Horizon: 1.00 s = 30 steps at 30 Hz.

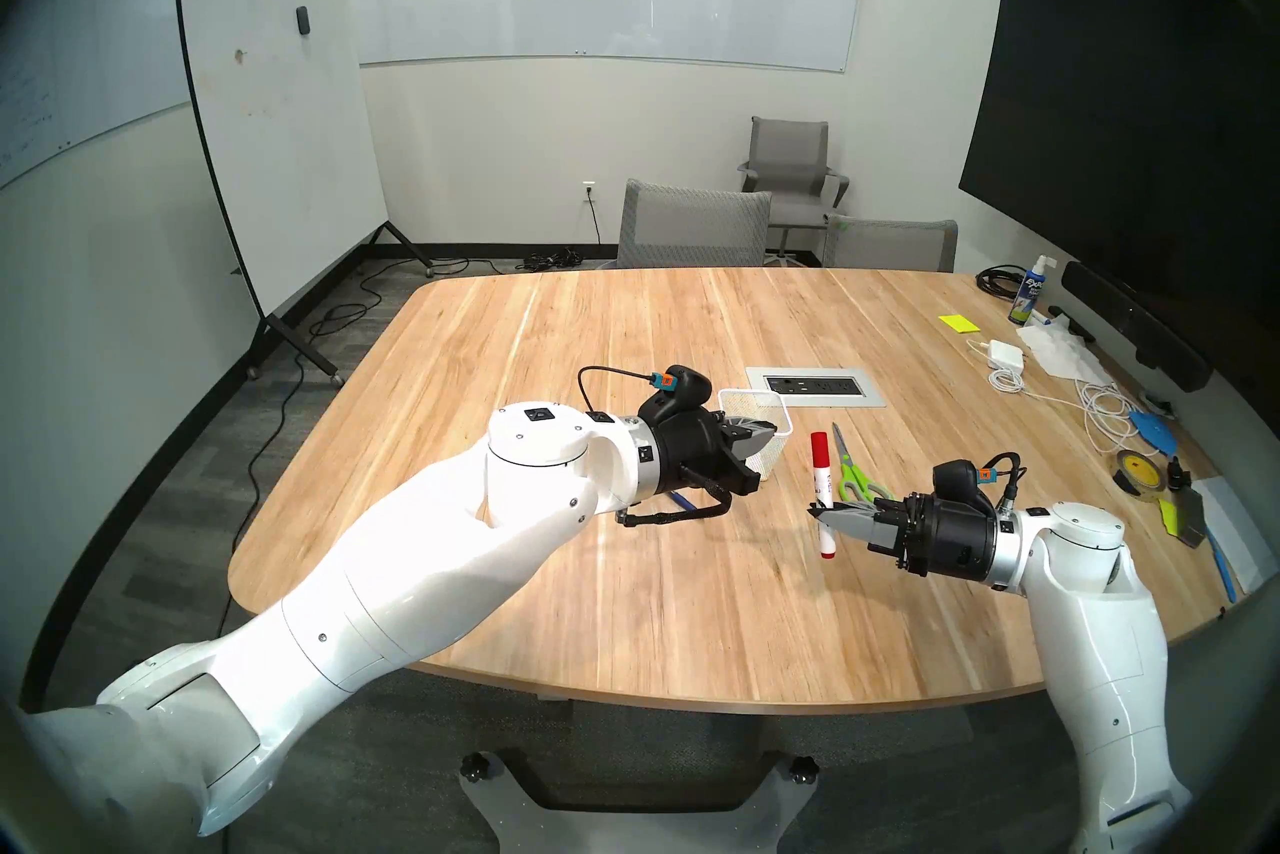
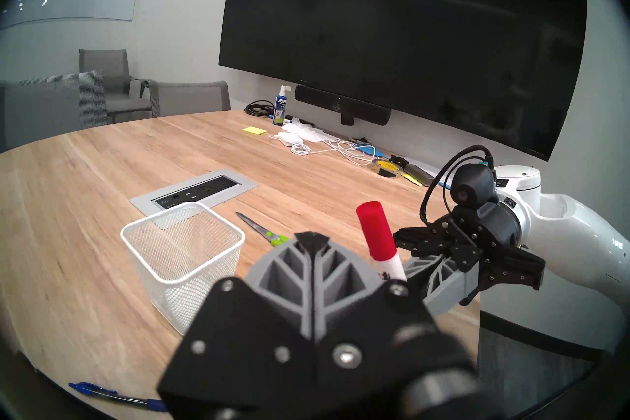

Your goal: Place the pen, the marker, and the scissors into the pen holder

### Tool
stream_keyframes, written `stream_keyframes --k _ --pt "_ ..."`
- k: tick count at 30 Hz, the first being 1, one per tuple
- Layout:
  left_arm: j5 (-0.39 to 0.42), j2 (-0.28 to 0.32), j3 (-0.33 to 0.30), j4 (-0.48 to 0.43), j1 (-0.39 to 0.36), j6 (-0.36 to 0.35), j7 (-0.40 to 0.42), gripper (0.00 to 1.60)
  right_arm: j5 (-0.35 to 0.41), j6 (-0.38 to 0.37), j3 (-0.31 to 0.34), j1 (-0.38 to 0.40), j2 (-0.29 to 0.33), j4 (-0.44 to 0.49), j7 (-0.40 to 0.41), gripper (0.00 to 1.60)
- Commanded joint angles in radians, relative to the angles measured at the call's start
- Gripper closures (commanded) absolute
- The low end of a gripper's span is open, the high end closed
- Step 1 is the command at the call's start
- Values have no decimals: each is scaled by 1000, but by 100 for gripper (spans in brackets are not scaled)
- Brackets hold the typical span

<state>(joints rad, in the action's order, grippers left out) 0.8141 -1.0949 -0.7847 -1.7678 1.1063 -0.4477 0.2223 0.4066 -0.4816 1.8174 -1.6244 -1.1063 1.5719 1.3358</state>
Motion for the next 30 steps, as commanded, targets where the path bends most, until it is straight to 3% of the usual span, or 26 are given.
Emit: stream_keyframes --k 1,30 --pt "-7 -38 17 10 -33 10 18 160 12 -1 1 6 -13 30 4 160" --pt "-9 -64 38 17 -47 29 33 160 -10 -6 -1 -10 -31 53 8 160"
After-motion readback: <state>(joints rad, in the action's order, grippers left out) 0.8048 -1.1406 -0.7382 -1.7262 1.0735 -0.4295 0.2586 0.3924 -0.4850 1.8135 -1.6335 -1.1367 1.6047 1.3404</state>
